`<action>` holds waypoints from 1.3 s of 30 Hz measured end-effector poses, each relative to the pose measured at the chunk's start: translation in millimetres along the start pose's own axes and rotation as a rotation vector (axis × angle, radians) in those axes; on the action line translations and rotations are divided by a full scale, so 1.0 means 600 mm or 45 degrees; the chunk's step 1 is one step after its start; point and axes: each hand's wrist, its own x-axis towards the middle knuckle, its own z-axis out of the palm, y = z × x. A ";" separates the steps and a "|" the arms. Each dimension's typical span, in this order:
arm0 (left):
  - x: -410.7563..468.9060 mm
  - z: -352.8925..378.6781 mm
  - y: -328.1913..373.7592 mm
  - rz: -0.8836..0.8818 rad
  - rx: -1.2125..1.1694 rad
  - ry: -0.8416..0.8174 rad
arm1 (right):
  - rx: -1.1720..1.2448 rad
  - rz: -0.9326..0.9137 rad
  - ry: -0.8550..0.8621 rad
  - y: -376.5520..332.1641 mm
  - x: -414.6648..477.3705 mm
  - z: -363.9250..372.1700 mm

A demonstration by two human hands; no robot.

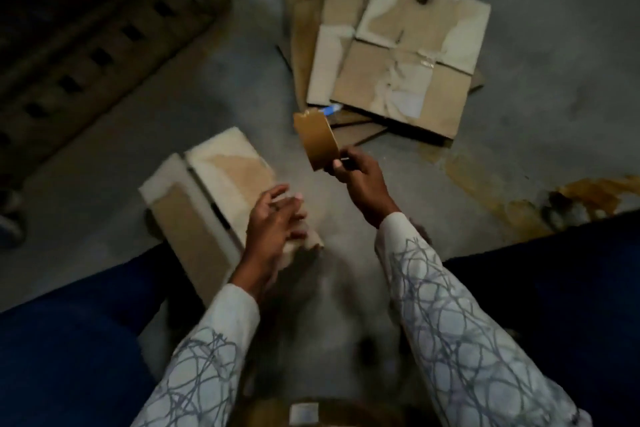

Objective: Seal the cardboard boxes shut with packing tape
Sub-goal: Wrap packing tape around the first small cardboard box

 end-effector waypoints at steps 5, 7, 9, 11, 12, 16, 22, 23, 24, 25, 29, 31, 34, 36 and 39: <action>-0.128 -0.186 0.108 0.243 -0.372 0.062 | 0.021 -0.420 -0.350 -0.167 -0.147 0.126; -0.173 -0.240 0.119 0.295 -0.447 0.002 | 0.014 -0.470 -0.505 -0.184 -0.208 0.162; -0.214 -0.274 0.113 0.366 -0.479 -0.009 | -0.084 -0.445 -0.625 -0.189 -0.261 0.191; -0.245 -0.289 0.096 0.422 -0.449 0.034 | -0.286 -0.393 -0.670 -0.194 -0.298 0.213; -0.257 -0.292 0.085 0.441 -0.417 0.057 | -0.417 -0.382 -0.654 -0.200 -0.311 0.220; -0.286 -0.304 0.031 0.386 -0.494 0.043 | -0.634 -0.401 -0.595 -0.222 -0.341 0.231; -0.287 -0.296 0.008 0.347 -0.447 -0.004 | -0.336 -0.193 -0.728 -0.187 -0.358 0.186; -0.284 -0.295 0.007 0.355 -0.371 -0.001 | -0.299 -0.157 -0.728 -0.178 -0.358 0.176; -0.279 -0.293 0.005 0.368 -0.291 0.007 | -0.287 -0.143 -0.720 -0.171 -0.357 0.169; -0.276 -0.290 0.003 0.384 -0.224 0.018 | -0.301 -0.153 -0.711 -0.166 -0.357 0.163; -0.261 -0.272 -0.002 0.487 -0.059 0.056 | -0.359 -0.240 -0.595 -0.145 -0.361 0.155; -0.251 -0.263 -0.004 0.522 0.054 0.049 | -0.414 -0.292 -0.530 -0.128 -0.365 0.147; -0.238 -0.247 -0.008 0.514 0.165 0.034 | -0.536 -0.331 -0.523 -0.113 -0.367 0.128; -0.234 -0.239 -0.010 0.512 0.213 0.054 | -0.615 -0.334 -0.530 -0.115 -0.367 0.116; -0.233 -0.237 -0.012 0.506 0.235 0.103 | -0.718 -0.369 -0.527 -0.120 -0.367 0.113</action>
